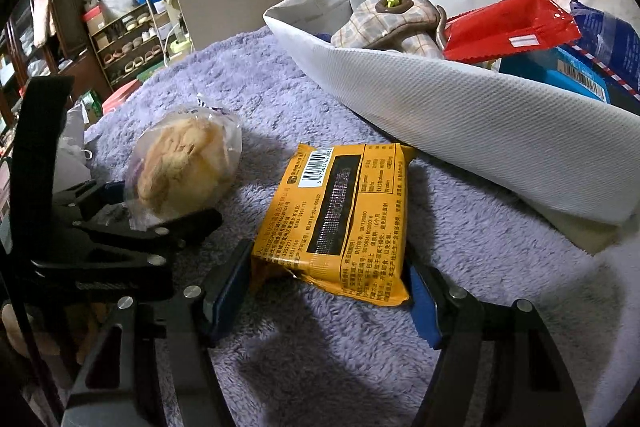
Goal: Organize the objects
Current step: 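Close the right tool on the yellow package while the left tool holds the bun aloft, then lift the yellow package upright with the right tool while the left tool holds the bun, then hold the yellow package in the right tool beside the bun in the left tool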
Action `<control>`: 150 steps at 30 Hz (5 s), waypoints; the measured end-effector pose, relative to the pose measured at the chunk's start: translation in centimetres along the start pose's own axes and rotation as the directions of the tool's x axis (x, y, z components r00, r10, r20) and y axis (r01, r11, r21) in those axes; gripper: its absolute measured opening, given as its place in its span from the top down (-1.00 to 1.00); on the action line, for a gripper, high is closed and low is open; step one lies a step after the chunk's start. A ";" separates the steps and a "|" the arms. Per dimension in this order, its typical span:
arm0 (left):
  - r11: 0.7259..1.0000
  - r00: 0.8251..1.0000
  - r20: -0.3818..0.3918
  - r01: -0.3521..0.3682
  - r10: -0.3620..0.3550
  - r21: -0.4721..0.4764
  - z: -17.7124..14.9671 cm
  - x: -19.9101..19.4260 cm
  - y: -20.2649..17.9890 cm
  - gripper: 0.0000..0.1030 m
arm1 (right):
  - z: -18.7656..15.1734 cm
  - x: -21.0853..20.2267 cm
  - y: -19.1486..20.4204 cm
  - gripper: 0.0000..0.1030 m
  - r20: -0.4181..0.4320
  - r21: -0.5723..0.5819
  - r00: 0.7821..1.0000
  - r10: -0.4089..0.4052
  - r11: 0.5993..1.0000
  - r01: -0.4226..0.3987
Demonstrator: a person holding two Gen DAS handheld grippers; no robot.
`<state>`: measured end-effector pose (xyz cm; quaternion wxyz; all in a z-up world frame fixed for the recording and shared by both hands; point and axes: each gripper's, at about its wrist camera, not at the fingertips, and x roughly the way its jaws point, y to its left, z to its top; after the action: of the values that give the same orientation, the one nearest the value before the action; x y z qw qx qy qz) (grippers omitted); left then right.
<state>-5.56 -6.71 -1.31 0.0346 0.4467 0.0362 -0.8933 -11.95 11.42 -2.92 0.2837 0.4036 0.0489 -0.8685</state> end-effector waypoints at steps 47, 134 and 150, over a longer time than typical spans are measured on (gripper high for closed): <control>0.998 0.949 0.310 0.056 -0.057 0.012 -1.4 -6.2 -0.9 -0.56 | -1.9 -3.2 0.8 0.05 0.035 0.031 0.979 0.201 0.979 -0.202; 0.995 0.999 -0.015 0.041 -0.040 0.092 -0.2 0.1 -1.8 -1.00 | -2.2 -4.1 2.8 0.57 0.072 -0.087 0.990 0.121 0.990 -0.114; 0.995 0.999 -0.015 0.042 -0.041 0.090 -0.3 0.2 -1.9 -1.00 | -2.5 -4.4 2.9 0.57 0.074 -0.091 0.990 0.117 0.990 -0.110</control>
<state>-5.61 -4.80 -1.64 -0.0046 0.4527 0.0052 -0.8916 -6.53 11.79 -0.96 0.3517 0.3584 0.0523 -0.8632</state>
